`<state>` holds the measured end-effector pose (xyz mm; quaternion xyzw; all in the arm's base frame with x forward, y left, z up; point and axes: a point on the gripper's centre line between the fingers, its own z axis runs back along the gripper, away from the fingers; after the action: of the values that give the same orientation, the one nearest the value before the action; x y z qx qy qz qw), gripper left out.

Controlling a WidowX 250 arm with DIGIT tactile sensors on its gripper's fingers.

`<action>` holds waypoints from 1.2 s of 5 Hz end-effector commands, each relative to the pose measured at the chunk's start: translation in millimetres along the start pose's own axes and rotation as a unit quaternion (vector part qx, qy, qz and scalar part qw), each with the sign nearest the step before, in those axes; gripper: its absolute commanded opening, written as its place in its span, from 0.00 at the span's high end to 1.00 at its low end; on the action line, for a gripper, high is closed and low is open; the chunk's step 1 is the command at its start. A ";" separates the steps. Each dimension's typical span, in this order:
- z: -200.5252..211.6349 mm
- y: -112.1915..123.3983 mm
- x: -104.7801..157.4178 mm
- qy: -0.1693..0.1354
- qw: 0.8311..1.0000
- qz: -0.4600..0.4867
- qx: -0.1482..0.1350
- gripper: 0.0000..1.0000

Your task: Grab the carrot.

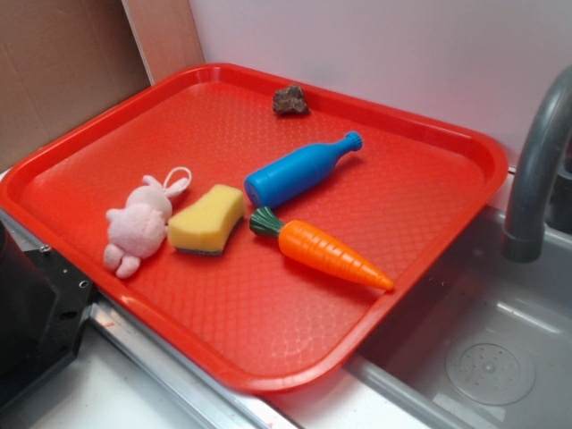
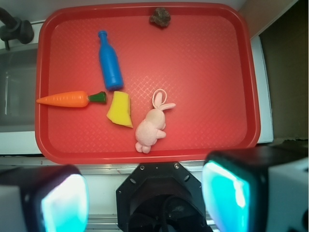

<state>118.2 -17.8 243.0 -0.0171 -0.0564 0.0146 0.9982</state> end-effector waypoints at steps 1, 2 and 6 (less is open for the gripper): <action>0.0 0.0 0.0 0.000 1.000 0.000 0.000 0.00; -50.7 -49.7 40.4 0.016 0.992 -0.122 -0.024 0.00; -161.4 -112.7 18.1 0.020 0.811 -0.583 -0.055 0.00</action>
<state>169.4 -135.1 80.1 -0.0302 -0.0049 -0.5814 0.8130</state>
